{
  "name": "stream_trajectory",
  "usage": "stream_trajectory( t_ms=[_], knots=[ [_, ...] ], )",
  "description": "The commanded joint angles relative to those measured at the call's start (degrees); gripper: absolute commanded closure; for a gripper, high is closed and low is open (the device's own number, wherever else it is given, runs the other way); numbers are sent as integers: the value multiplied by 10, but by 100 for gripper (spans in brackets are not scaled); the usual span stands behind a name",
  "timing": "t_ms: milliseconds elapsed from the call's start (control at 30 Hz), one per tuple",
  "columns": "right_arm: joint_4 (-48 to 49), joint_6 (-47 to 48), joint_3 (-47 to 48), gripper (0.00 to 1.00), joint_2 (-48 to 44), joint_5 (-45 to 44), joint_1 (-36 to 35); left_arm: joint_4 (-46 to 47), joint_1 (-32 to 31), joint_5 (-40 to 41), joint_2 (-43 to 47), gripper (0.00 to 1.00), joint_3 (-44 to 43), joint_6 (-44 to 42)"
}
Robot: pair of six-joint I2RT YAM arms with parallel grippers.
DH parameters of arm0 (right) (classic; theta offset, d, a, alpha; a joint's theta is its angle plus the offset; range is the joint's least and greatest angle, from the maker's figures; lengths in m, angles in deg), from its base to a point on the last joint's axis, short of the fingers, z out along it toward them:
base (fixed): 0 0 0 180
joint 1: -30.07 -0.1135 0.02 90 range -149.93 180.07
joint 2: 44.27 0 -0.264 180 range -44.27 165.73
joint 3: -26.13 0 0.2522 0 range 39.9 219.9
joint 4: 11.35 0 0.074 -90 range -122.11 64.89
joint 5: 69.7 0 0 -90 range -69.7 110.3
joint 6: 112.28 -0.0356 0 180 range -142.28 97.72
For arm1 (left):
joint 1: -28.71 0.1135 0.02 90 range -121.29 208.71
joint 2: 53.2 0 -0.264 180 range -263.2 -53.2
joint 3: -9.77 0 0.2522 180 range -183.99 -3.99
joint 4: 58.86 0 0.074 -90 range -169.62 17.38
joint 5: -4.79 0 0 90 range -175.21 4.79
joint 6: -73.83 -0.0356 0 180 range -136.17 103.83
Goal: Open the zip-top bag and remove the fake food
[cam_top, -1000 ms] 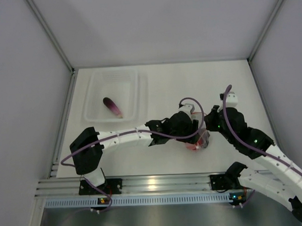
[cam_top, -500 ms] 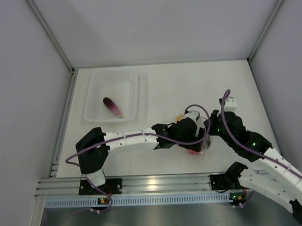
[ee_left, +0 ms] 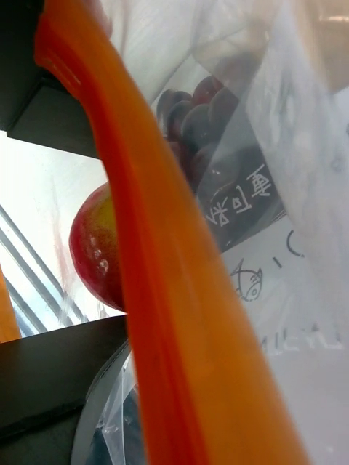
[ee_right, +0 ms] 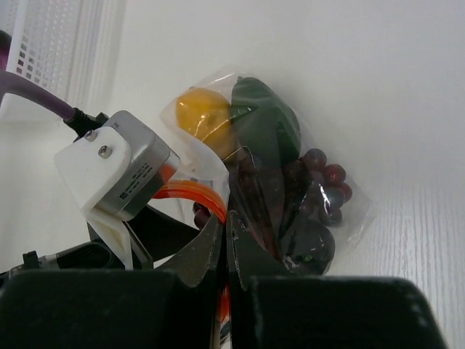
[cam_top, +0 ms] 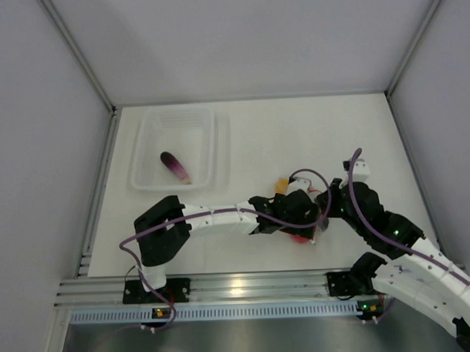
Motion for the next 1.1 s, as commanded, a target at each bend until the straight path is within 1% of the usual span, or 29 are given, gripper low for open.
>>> stream_trajectory(
  t_ms=[0, 33, 233, 367, 400, 433, 467, 500, 567, 600, 633, 667, 833, 967, 1067],
  knots=[
    [59, -15, -8, 100, 5, -8, 7, -13, -9, 21, -16, 8, -12, -8],
    [62, -17, -10, 100, 6, -8, 6, -13, -10, 24, -18, 6, -9, -9],
    [92, -31, -19, 100, 2, 6, 7, -12, -13, 46, -23, 3, 13, -3],
    [92, -31, -21, 100, 2, 21, 6, -12, -13, 54, -19, 5, 12, -4],
    [91, -31, -24, 100, -1, 22, 5, -12, -13, 58, -19, 9, 12, -5],
    [93, -31, -25, 100, -7, 26, 5, -11, -13, 58, -19, 16, 12, -5],
    [94, -30, -29, 100, -9, 25, 6, -11, -13, 58, -21, 39, 12, -4],
    [96, -30, -30, 100, -11, 26, 5, -11, -13, 55, -21, 47, 12, 0],
    [104, -25, -28, 100, -2, 36, 6, -10, -13, 54, -19, 68, 20, 6],
    [108, -24, -28, 100, 4, 42, 6, -10, -13, 55, -17, 85, 24, 9],
    [119, -21, -29, 100, 16, 49, 5, -10, -13, 57, -11, 91, 25, 9],
    [123, -20, -28, 100, 22, 55, 6, -11, -13, 60, 2, 99, 32, 9],
    [146, -14, -25, 100, 60, 53, -8, -8, -13, 102, 57, 100, 54, 11],
    [161, -10, -15, 100, 89, 47, -24, 18, -17, 128, 118, 100, 89, 13],
    [168, -16, -18, 100, 103, 17, -44, 32, -17, 148, 162, 100, 113, 11]
  ],
)
